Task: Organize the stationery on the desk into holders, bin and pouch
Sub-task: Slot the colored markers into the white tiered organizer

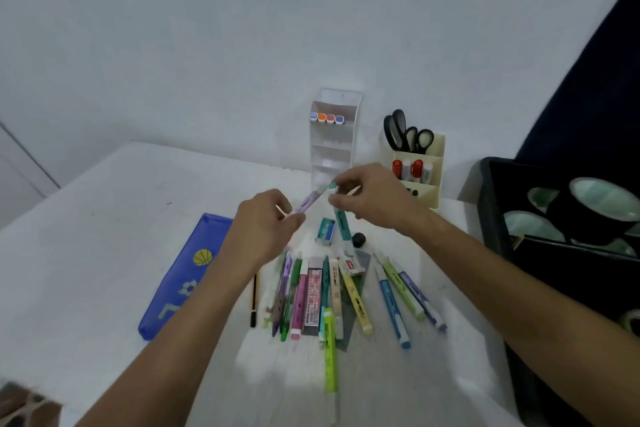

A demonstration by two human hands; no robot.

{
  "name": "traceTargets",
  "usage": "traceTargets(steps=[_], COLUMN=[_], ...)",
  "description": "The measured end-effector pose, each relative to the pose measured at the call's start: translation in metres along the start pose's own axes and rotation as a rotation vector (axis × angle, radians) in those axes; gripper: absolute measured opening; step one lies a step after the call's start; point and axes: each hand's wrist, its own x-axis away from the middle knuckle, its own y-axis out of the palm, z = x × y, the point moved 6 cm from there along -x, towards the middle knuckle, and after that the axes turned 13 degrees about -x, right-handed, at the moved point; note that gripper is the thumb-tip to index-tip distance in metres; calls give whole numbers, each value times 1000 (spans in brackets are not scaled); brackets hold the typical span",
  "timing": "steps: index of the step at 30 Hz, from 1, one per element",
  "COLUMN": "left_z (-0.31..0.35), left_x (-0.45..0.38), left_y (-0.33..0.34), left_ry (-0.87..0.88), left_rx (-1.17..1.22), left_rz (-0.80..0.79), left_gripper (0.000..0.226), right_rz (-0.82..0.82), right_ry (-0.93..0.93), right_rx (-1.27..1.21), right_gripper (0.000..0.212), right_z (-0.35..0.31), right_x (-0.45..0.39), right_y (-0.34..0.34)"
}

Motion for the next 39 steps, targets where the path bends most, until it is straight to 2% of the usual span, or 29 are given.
traceTargets(steps=[3, 6, 11, 15, 18, 22, 30, 39], left_z=[14, 29, 46, 55, 55, 57, 57, 51], left_x=[-21, -38, -66, -74, -83, -93, -117, -137], left_y=[-40, -68, -76, -68, -56, -42, -31, -17], left_ry=[71, 193, 309, 429, 461, 482, 401, 392], left_rx=[80, 54, -134, -244, -325, -315, -374, -279], left_rz=[222, 392, 449, 472, 443, 362, 195, 122], left_gripper=[22, 23, 26, 19, 21, 27, 27, 21], right_rz=[156, 294, 381, 370, 371, 355, 338, 380], right_ry=[-123, -215, -369, -374, -397, -405, -311, -216], right_rx=[-75, -148, -81, -25, -1, 86, 39, 47], right_gripper=[25, 19, 19, 20, 18, 17, 24, 17], right_z=[-26, -39, -43, -32, -23, -12, 5, 20], right_x=[-13, -21, -27, -36, -44, -59, -85, -99], right_y=[-25, -41, -36, -24, -14, -2, 8, 16])
